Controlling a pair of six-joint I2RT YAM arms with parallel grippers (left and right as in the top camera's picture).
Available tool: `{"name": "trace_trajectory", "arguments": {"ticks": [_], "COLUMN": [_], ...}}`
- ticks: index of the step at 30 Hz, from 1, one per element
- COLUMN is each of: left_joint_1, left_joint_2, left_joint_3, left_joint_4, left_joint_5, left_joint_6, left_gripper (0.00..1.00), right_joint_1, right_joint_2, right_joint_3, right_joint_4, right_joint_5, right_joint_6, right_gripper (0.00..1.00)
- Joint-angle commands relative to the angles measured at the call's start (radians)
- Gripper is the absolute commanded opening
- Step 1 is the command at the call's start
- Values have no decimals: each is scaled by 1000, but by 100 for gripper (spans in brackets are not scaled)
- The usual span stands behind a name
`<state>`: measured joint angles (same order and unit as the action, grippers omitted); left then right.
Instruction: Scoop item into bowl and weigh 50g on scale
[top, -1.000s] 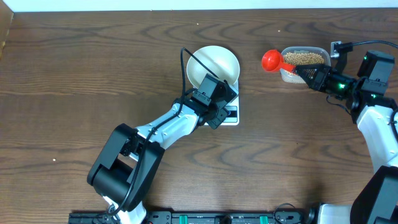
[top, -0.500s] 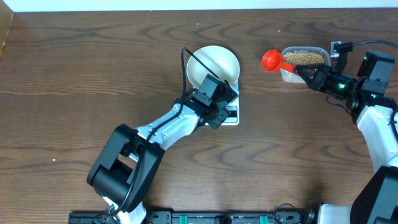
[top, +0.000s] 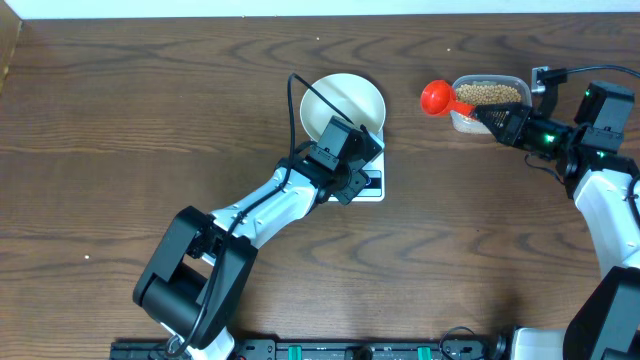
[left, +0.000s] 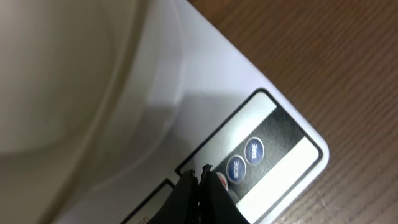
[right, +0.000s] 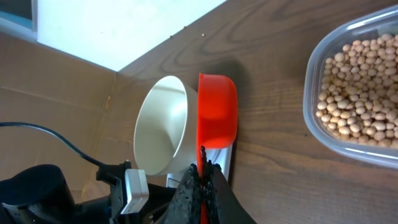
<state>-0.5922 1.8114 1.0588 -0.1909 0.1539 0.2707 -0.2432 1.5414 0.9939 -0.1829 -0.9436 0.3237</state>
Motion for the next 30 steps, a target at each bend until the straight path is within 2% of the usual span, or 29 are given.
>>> {"name": "trace_trajectory", "arguments": {"ticks": [1, 16, 30], "left_joint_1": [-13, 6, 19], "left_joint_2": [-21, 119, -22], "left_joint_3": [5, -11, 1], "left_joint_4": [-20, 21, 8], "left_joint_5": [-7, -16, -24], "left_joint_6": [17, 47, 46], "left_gripper": [7, 7, 7], "right_joint_1": [-7, -7, -7], "right_joint_2": [-12, -12, -12], "right_joint_3": [12, 12, 12], "right_joint_4": [-14, -46, -46], "right_joint_5": [-5, -5, -5], "right_joint_6": [-37, -60, -60], "right_gripper": [1, 1, 1]}}
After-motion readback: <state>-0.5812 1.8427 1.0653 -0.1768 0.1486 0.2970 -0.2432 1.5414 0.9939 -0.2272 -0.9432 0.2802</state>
